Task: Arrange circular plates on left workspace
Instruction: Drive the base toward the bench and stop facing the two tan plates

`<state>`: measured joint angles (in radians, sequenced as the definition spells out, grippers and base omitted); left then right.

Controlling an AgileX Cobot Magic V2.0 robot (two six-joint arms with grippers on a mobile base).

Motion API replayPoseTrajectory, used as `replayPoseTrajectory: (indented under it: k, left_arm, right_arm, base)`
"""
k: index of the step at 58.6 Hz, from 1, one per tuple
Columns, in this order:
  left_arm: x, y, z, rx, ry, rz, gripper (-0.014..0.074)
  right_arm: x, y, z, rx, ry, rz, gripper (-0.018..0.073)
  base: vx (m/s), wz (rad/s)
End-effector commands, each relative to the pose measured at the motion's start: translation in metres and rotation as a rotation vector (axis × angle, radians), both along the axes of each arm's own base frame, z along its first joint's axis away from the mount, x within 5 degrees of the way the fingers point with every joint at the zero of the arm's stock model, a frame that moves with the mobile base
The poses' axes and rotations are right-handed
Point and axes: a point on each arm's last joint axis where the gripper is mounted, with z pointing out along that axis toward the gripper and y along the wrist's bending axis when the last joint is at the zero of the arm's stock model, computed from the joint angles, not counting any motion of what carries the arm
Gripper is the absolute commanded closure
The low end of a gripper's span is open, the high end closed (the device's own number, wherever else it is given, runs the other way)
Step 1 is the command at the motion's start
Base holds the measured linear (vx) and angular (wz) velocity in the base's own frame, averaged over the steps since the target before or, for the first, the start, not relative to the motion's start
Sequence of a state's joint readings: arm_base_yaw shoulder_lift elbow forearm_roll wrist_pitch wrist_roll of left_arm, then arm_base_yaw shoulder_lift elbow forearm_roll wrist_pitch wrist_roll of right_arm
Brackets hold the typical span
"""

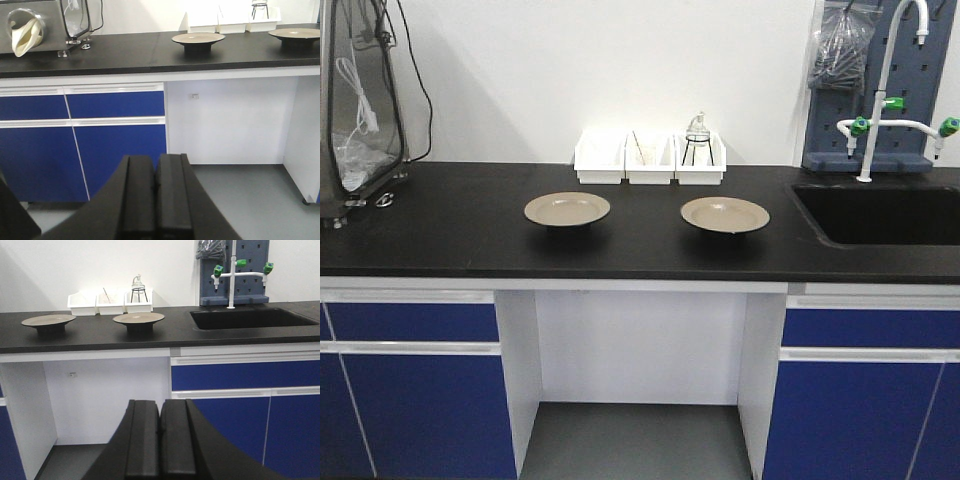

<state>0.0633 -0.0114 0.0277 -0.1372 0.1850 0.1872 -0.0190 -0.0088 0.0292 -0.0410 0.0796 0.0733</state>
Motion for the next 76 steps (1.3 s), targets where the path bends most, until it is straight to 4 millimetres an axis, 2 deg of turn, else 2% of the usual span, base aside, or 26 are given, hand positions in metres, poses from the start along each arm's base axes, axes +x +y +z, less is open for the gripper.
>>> replayPoseTrajectory:
  k: [1, 41, 76]
  left_arm:
    - [-0.0001, 0.0008, 0.0037, -0.005, -0.081, 0.009, 0.0594]
    - [-0.0001, 0.0008, 0.0037, -0.005, -0.081, 0.009, 0.0594]
    - [-0.0001, 0.0008, 0.0037, -0.005, -0.081, 0.009, 0.0594]
  right_arm:
    - [-0.0014, 0.0001, 0.0062, -0.011, -0.091, -0.001, 0.0559]
    - [-0.0014, 0.0001, 0.0062, -0.011, -0.091, -0.001, 0.0559]
    - [-0.0014, 0.0001, 0.0062, -0.011, -0.091, -0.001, 0.0559]
  base:
    - [0.44, 0.0]
    - [0.47, 0.04]
    - [0.42, -0.12]
